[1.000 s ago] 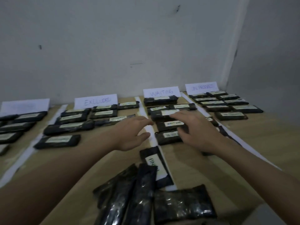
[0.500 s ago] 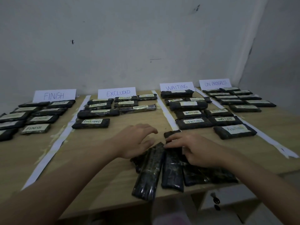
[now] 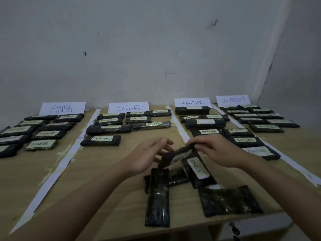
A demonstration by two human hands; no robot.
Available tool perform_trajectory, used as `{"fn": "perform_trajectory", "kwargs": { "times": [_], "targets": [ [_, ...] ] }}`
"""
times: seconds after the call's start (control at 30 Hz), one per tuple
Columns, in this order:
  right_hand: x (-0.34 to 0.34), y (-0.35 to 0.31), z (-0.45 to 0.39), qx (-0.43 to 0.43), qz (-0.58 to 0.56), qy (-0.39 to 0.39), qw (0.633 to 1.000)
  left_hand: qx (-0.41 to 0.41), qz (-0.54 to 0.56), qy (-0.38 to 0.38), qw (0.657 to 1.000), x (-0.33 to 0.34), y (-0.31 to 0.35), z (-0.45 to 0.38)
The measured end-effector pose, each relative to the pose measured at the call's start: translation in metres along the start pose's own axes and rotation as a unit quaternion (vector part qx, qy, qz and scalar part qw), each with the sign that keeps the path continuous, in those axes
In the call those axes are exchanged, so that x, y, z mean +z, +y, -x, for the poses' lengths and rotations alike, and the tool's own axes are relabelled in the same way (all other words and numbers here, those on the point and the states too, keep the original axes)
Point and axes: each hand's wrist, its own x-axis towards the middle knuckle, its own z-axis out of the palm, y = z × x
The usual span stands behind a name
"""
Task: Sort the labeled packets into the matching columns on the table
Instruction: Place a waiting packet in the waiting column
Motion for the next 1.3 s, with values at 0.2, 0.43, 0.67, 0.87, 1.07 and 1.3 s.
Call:
{"fn": "perform_trajectory", "kwargs": {
  "times": [0.2, 0.43, 0.67, 0.87, 1.07, 1.3],
  "targets": [
    [0.004, -0.003, -0.027, 0.052, -0.182, 0.084, 0.978, -0.081, 0.284, 0.092, 0.951, -0.017, 0.002, -0.013],
    [0.014, -0.012, -0.070, 0.061, -0.291, 0.199, 0.934, -0.073, 0.323, 0.133, 0.934, -0.045, -0.010, -0.024],
    [0.026, -0.021, -0.094, 0.057, -0.280, 0.223, 0.932, -0.071, 0.293, 0.164, 0.939, -0.061, -0.029, -0.026],
    [0.044, -0.025, -0.103, -0.035, 0.005, 0.220, 0.975, -0.084, 0.233, 0.205, 0.947, -0.068, -0.040, -0.028],
    [0.058, -0.032, -0.110, -0.116, 0.217, 0.217, 0.945, -0.112, 0.193, 0.241, 0.944, -0.075, -0.045, -0.024],
    [0.071, -0.048, -0.113, -0.176, 0.258, 0.209, 0.927, -0.082, 0.182, 0.237, 0.951, -0.068, -0.044, -0.023]
  ]
}}
